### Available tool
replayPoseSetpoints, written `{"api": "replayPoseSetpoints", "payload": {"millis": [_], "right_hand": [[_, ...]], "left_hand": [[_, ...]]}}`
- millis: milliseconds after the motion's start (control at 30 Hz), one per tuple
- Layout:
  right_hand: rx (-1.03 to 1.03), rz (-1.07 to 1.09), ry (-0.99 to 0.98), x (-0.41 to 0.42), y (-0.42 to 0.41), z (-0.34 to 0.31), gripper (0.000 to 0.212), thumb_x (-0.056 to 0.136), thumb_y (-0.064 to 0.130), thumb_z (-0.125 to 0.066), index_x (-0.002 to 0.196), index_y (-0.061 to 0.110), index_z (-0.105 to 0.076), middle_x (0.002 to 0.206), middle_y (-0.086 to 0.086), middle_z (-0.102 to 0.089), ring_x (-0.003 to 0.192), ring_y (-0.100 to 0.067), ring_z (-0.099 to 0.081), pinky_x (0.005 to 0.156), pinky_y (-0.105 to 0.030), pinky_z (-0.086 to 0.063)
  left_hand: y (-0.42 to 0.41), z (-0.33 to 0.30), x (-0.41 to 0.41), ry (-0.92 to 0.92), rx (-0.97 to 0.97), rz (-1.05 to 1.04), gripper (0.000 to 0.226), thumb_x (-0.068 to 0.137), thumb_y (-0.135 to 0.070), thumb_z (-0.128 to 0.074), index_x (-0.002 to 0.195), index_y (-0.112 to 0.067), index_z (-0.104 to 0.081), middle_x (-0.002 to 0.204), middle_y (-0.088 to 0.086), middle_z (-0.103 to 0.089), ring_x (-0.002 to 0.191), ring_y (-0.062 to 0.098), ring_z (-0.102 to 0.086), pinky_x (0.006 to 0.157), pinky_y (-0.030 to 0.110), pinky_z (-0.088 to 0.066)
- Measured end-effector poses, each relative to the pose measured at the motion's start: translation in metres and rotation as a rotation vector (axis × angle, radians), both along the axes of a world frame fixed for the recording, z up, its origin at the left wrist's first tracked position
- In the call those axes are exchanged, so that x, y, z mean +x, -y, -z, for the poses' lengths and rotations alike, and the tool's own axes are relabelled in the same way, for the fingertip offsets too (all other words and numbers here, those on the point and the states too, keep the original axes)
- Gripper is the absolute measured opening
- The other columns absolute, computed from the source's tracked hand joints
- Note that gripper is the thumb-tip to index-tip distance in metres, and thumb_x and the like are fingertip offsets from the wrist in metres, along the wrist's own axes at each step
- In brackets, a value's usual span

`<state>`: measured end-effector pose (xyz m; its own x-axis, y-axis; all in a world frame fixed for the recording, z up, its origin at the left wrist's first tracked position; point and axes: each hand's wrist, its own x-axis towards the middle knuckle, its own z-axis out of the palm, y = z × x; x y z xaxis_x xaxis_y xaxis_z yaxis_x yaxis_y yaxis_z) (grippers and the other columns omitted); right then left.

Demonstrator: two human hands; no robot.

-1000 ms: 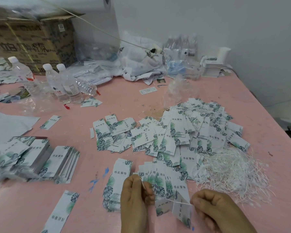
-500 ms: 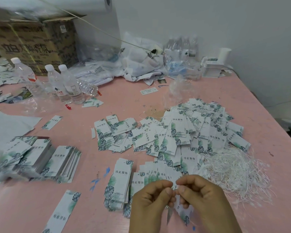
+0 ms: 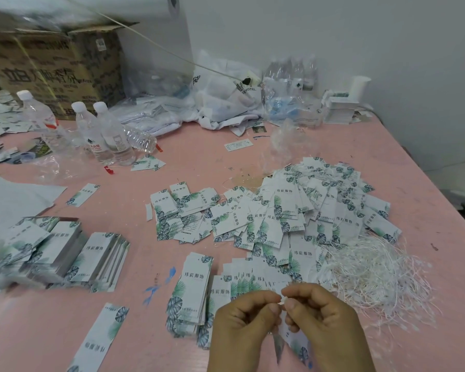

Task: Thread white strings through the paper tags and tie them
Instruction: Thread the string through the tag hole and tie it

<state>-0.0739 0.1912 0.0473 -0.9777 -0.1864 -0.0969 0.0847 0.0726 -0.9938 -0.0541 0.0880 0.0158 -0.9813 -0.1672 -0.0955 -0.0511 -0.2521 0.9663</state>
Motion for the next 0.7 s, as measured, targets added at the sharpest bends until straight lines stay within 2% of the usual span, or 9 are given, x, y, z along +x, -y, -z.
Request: {"api": "replayPoseSetpoints", "payload": {"millis": [33, 100, 167, 233, 400, 500, 600, 700], "right_hand": [[0.010, -0.002, -0.003, 0.001, 0.000, 0.000, 0.040, 0.082, -0.010, -0.067, 0.080, 0.029, -0.076, 0.058, -0.013, -0.066, 0.050, -0.013, -0.059, 0.055, -0.022, -0.052], [0.024, -0.002, -0.007, 0.002, 0.001, 0.001, 0.039, 0.081, -0.009, -0.069, 0.080, 0.030, -0.076, 0.058, -0.013, -0.067, 0.051, -0.014, -0.059, 0.056, -0.023, -0.053], [0.024, 0.001, -0.010, 0.003, 0.000, 0.001, 0.040, 0.081, -0.009, -0.069, 0.080, 0.030, -0.076, 0.059, -0.014, -0.067, 0.051, -0.015, -0.060, 0.057, -0.025, -0.054], [0.009, 0.017, -0.016, 0.003, 0.001, 0.000, 0.040, 0.081, -0.010, -0.068, 0.079, 0.029, -0.076, 0.059, -0.014, -0.067, 0.051, -0.015, -0.061, 0.055, -0.023, -0.053], [-0.031, 0.064, -0.022, 0.004, 0.002, -0.002, 0.037, 0.079, -0.015, -0.067, 0.072, 0.020, -0.076, 0.058, -0.015, -0.066, 0.049, -0.013, -0.061, 0.051, -0.019, -0.052], [-0.018, 0.072, -0.018, 0.006, 0.003, -0.005, 0.035, 0.079, -0.016, -0.067, 0.070, 0.018, -0.075, 0.057, -0.015, -0.065, 0.048, -0.012, -0.060, 0.052, -0.018, -0.052], [0.004, 0.074, -0.019, 0.007, 0.004, -0.007, 0.034, 0.078, -0.014, -0.069, 0.069, 0.018, -0.075, 0.056, -0.014, -0.066, 0.048, -0.010, -0.060, 0.053, -0.015, -0.051], [0.030, 0.075, -0.021, 0.009, 0.005, -0.008, 0.034, 0.078, -0.013, -0.070, 0.069, 0.019, -0.076, 0.056, -0.013, -0.066, 0.048, -0.010, -0.060, 0.053, -0.013, -0.050]], "left_hand": [[0.020, 0.002, 0.009, 0.054, 0.027, -0.107, 0.014, 0.065, -0.015, -0.075, 0.077, -0.019, -0.081, 0.060, 0.012, -0.069, 0.056, 0.015, -0.062, 0.057, 0.024, -0.051], [0.035, 0.003, 0.016, 0.073, -0.012, -0.162, 0.011, 0.063, -0.019, -0.078, 0.074, -0.019, -0.080, 0.058, 0.009, -0.067, 0.054, 0.013, -0.059, 0.055, 0.023, -0.050], [0.025, 0.002, 0.014, 0.008, -0.078, -0.137, 0.008, 0.064, -0.018, -0.076, 0.071, -0.019, -0.079, 0.055, 0.007, -0.065, 0.051, 0.011, -0.057, 0.054, 0.022, -0.048], [0.022, 0.001, 0.011, 0.017, -0.017, -0.167, 0.006, 0.065, -0.018, -0.074, 0.070, -0.019, -0.078, 0.054, 0.007, -0.064, 0.050, 0.012, -0.056, 0.052, 0.022, -0.047], [0.024, -0.006, 0.015, 0.011, -0.085, -0.167, 0.002, 0.065, -0.020, -0.075, 0.066, -0.019, -0.076, 0.051, 0.006, -0.060, 0.048, 0.013, -0.051, 0.050, 0.022, -0.044], [0.023, -0.005, 0.015, 0.016, -0.125, -0.167, 0.015, 0.059, -0.033, -0.076, 0.066, -0.020, -0.075, 0.051, 0.006, -0.058, 0.051, 0.017, -0.046, 0.052, 0.024, -0.039], [0.024, -0.007, 0.016, 0.035, -0.143, -0.175, 0.004, 0.064, -0.022, -0.075, 0.066, -0.019, -0.075, 0.052, 0.006, -0.058, 0.052, 0.017, -0.046, 0.054, 0.026, -0.038], [0.023, -0.008, 0.016, 0.052, -0.138, -0.184, 0.003, 0.065, -0.019, -0.073, 0.065, -0.018, -0.075, 0.052, 0.007, -0.058, 0.052, 0.017, -0.046, 0.053, 0.026, -0.038]]}}
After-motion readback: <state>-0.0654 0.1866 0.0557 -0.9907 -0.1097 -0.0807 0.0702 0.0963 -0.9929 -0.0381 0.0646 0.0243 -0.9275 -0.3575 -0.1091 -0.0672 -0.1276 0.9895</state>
